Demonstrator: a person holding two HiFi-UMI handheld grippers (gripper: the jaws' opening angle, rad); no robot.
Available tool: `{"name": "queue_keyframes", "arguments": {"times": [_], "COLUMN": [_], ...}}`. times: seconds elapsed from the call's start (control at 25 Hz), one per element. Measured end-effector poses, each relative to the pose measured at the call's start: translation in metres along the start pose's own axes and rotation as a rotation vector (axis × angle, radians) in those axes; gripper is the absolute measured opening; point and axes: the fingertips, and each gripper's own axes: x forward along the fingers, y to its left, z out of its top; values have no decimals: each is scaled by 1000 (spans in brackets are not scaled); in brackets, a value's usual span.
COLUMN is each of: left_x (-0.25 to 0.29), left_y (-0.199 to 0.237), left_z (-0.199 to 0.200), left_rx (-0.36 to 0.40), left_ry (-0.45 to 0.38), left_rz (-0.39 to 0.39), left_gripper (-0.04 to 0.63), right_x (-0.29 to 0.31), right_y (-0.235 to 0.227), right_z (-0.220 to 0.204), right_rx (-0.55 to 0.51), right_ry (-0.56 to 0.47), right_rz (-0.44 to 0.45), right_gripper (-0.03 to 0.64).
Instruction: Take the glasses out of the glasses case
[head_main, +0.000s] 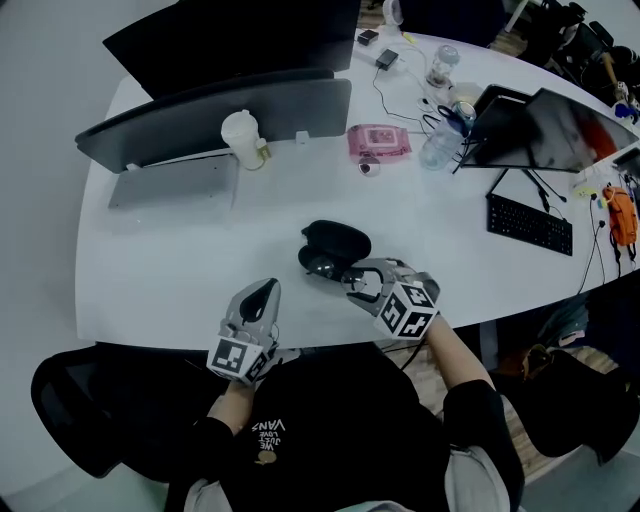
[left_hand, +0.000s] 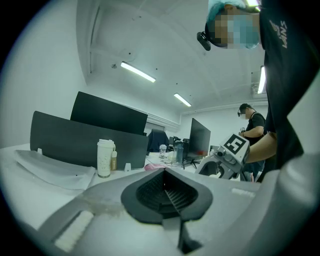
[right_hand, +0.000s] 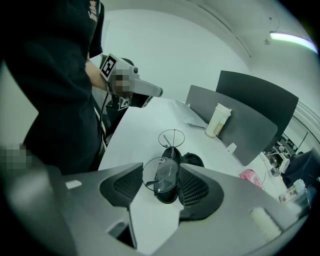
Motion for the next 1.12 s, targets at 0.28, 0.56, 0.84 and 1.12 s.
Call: {"name": "queue_keyframes", "arguments": {"times": [0.28, 0.56, 0.84, 1.12], "left_x": [2, 3, -1, -8], "left_y": [-5, -6, -2, -1], "left_z": [2, 2, 0, -1], "left_rx": [17, 41, 60, 71], "left_ry": [3, 8, 4, 0], "left_rz": [-64, -122, -152, -176], "left_gripper": [0, 0, 0, 0], "right_x": [-15, -27, -36, -40], "right_y": [8, 17, 22, 30], "right_z": [12, 25, 40, 53], "right_rx": [20, 33, 21, 16], "right_ry": [-15, -35, -42, -56], "right_rz": [-47, -69, -98, -117], "right_gripper": [227, 225, 225, 225]}}
